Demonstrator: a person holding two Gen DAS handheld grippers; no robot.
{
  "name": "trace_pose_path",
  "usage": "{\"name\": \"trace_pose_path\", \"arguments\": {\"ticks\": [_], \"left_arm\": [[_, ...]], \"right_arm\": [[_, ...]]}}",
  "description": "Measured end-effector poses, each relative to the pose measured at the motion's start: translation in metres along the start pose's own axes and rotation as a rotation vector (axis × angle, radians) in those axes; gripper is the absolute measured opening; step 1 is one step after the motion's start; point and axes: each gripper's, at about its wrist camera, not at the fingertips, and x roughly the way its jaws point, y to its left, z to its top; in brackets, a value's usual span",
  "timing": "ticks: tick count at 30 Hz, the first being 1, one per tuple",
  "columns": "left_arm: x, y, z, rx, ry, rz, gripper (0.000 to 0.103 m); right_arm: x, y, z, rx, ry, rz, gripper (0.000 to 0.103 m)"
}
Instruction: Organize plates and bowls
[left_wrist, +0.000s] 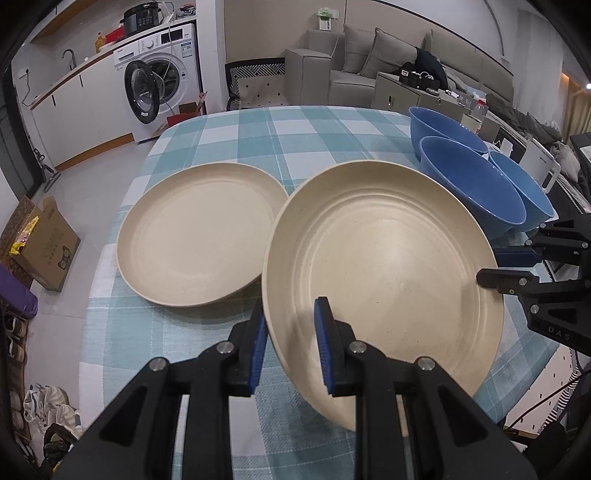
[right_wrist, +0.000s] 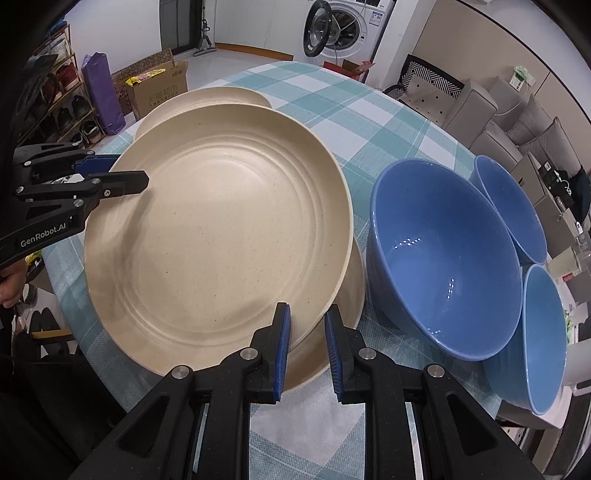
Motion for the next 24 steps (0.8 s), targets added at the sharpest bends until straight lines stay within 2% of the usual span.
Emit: {"name": "trace_pose_path", "arguments": {"ticks": [24], "left_arm": [[0.032, -0.018, 0.003, 0.05, 0.067, -0.001, 0.025]], "right_arm": [[0.022, -0.011, -0.003, 0.023, 0.061, -0.016, 0.022]]}}
